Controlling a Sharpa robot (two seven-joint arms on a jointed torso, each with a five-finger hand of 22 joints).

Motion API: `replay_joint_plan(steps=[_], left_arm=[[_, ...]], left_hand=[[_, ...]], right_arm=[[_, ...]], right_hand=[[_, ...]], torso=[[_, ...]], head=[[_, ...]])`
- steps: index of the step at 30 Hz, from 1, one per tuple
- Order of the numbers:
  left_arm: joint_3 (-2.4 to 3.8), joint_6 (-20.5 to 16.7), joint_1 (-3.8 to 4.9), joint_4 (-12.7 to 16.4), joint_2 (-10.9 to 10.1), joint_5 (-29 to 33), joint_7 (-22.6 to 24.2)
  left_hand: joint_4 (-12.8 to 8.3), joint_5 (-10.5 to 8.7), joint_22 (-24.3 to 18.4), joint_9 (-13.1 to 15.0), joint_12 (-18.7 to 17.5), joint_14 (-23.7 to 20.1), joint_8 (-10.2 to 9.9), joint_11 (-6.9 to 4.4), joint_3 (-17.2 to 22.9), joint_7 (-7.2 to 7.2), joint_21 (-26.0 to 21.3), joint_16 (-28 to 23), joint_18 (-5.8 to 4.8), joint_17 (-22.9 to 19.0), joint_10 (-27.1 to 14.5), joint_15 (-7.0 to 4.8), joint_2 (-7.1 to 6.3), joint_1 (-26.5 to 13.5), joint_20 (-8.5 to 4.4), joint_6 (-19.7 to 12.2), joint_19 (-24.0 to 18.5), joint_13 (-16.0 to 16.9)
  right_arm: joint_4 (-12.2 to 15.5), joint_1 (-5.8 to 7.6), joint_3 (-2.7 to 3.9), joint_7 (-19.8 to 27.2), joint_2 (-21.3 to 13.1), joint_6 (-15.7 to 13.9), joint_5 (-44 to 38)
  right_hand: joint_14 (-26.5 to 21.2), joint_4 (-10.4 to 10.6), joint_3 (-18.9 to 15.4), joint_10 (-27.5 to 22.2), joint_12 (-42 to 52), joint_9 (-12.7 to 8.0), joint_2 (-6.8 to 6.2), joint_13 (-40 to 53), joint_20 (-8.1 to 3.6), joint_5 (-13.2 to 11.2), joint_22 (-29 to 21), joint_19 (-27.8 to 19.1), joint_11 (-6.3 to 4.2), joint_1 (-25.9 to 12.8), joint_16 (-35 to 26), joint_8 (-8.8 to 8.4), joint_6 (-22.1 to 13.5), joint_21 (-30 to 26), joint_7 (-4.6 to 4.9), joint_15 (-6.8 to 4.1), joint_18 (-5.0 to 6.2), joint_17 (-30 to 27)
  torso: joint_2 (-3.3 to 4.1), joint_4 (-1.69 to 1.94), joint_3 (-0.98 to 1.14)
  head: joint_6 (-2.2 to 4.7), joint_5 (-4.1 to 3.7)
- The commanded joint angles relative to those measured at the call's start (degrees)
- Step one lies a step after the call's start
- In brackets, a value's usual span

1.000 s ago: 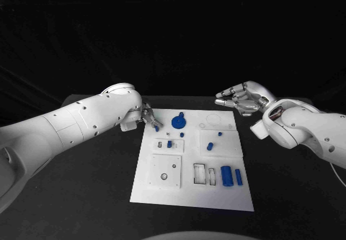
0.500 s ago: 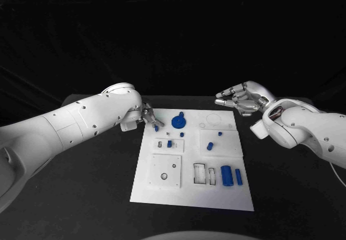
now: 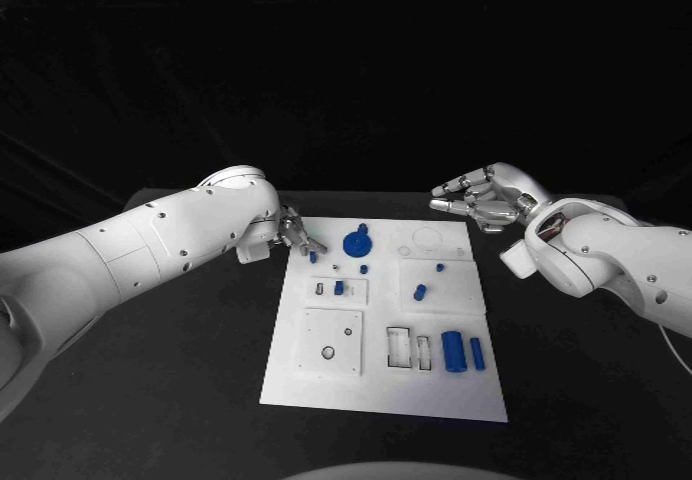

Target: Assemble the parts on the task board

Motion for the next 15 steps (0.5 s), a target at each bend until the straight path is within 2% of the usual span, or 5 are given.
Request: replay_joint_plan(steps=[1, 15], left_arm=[[0.03, 1.25, 0.04, 0.49, -0.23, 0.31, -0.33], [0.04, 1.60, 0.05, 1.54, -0.58, 1.11, -0.30]], left_hand=[[-0.14, -0.10, 7.37, 0.19, 0.39, 6.03, 0.39, -0.15, -0.19, -0.32, 0.29, 0.17, -0.02, 15.08, 0.37, -0.31, 0.11, -0.03, -0.46, 0.23, 3.23, 0.16], [-0.27, -0.03, 7.47, 0.57, 0.45, 6.03, 0.70, -0.29, 0.18, -0.46, 0.34, 0.17, -0.04, 15.08, 0.46, -0.44, 0.62, 0.71, -0.57, 0.30, 3.26, 0.23]], right_arm=[[-0.06, -0.09, 0.00, 0.17, 0.09, 0.83, -0.15], [-0.26, -0.15, -0.01, 0.16, 0.21, 0.92, -0.15]], right_hand=[[3.86, -0.12, -0.37, -0.53, -0.17, 0.08, 0.30, 0.84, 0.08, -0.07, -0.08, -0.46, 0.01, -0.38, -0.21, 0.33, 0.06, -0.20, -0.18, -0.06, 0.87, 6.26], [3.86, -0.12, -0.37, -0.53, -0.17, 0.08, 0.30, 0.84, 0.08, -0.07, -0.08, -0.46, 0.01, -0.38, -0.21, 0.33, 0.06, -0.20, -0.18, -0.06, 0.87, 6.26]], torso=[[-0.02, 0.04, 0.01], [0.00, -0.03, -0.03]], head=[[-0.06, 0.06], [0.03, 0.32]])
